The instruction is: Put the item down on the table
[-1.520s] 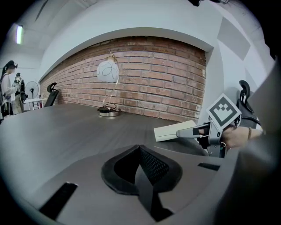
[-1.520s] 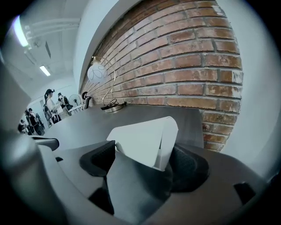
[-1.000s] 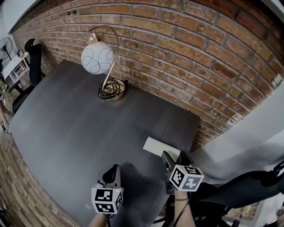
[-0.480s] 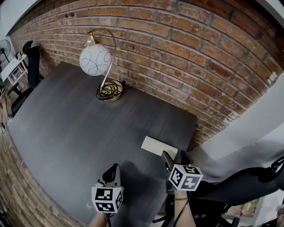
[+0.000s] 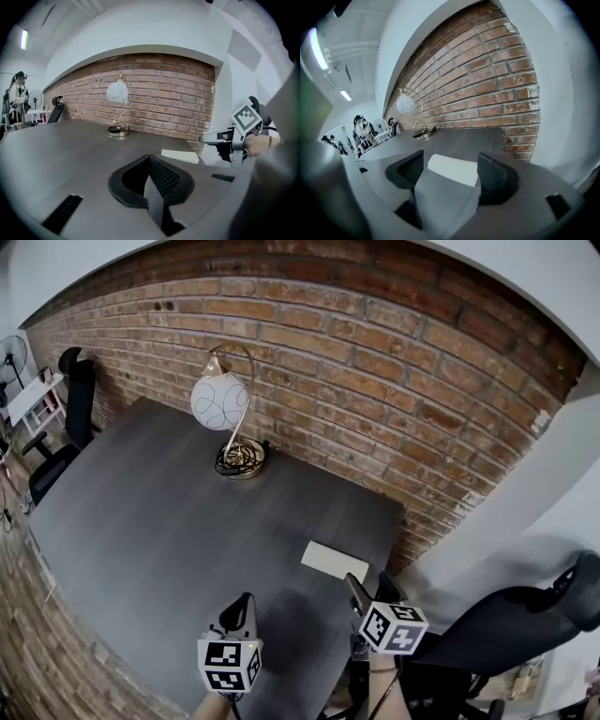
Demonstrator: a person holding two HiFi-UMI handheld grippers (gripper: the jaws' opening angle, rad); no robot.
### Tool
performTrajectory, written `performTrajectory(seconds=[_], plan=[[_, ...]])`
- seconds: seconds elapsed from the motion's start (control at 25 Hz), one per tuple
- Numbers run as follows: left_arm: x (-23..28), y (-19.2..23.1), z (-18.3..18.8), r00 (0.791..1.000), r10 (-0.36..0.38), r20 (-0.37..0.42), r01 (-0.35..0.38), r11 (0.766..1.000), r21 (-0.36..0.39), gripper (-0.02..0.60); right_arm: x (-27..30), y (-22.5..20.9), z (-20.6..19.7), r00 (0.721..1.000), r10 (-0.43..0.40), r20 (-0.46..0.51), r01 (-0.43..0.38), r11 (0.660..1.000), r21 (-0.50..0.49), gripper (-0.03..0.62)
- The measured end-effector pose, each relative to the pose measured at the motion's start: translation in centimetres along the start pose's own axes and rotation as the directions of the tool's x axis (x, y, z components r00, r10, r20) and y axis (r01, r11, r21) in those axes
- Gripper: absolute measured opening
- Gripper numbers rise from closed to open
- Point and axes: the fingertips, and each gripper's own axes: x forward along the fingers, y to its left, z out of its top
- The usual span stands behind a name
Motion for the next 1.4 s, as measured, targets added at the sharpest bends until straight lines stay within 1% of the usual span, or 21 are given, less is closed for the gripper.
performTrajectory(seconds=[0.4,0.6,0.8,1.12,1.2,1.24,1.28,1.32,1.4], plan=[[-5.2,0.0,1.5,0.999,-0.032,0.013,0.032,0.999,0.033,0.018,-7.2,3.4,0.8,0.998,-0.021,0.06,0.021,1.0,-0.002,0.359],[-7.7,-0.5,2.5,0.997,-0.064,0.046,0.062,0.997,0.052,0.018,-11.2,5.3,1.4,0.994,-0.034,0.107,0.036,0.999,-0.011,0.358],[-9.8,-0.8,3.7,0.992,-0.098,0.083,0.094,0.994,0.047,0.018,-14.4,7.0,1.9,0.988,-0.042,0.148,0.043,0.999,-0.007,0.357],[-12.7,-1.4,5.9,0.977,-0.152,0.148,0.143,0.987,0.068,0.018,-18.4,9.9,2.6,0.973,-0.051,0.224,0.057,0.998,-0.021,0.354],[-13.3,-1.4,6.4,0.973,-0.164,0.16,0.154,0.985,0.074,0.018,-19.3,10.5,2.8,0.968,-0.06,0.243,0.068,0.997,-0.022,0.338],[-13.6,-1.4,6.6,0.971,-0.171,0.165,0.16,0.984,0.077,0.018,-19.8,10.7,2.8,0.964,-0.073,0.254,0.081,0.997,-0.02,0.305],[-14.0,-1.4,6.8,0.969,-0.178,0.168,0.167,0.983,0.08,0.018,-20.4,10.9,2.8,0.961,-0.088,0.264,0.096,0.995,-0.017,0.253],[-14.3,-1.4,6.9,0.968,-0.185,0.17,0.173,0.981,0.083,0.018,-20.9,11.2,2.6,0.958,-0.1,0.27,0.108,0.994,-0.015,0.238],[-15.0,-1.2,6.9,0.966,-0.195,0.171,0.182,0.979,0.086,0.018,-21.7,11.7,2.1,0.956,-0.112,0.272,0.119,0.993,-0.009,0.234]])
